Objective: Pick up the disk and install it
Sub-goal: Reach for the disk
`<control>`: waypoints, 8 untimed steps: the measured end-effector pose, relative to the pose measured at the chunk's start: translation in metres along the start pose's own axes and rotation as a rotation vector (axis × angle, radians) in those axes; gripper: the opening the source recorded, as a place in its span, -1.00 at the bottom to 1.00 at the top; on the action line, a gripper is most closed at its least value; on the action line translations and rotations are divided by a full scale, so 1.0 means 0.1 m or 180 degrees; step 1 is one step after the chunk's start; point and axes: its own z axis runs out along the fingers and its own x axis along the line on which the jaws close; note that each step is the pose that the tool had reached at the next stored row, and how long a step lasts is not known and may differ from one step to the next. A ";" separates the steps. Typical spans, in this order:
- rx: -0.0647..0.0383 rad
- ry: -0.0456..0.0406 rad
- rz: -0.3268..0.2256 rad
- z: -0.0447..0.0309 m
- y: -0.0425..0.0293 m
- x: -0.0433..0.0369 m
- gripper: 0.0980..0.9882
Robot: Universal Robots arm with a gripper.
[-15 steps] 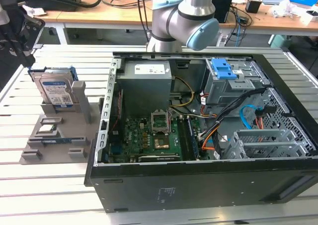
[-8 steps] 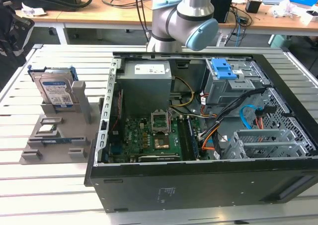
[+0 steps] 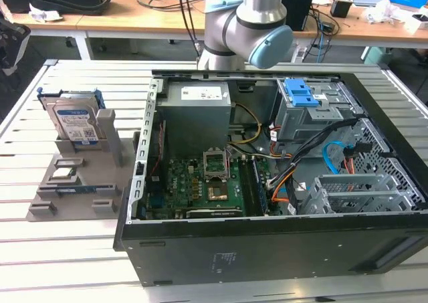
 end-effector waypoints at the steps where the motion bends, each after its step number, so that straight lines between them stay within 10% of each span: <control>1: 0.0000 0.0000 0.0000 0.000 -0.002 0.027 -0.98; 8: 0.0013 -0.0001 0.0000 -0.002 0.005 0.115 -0.98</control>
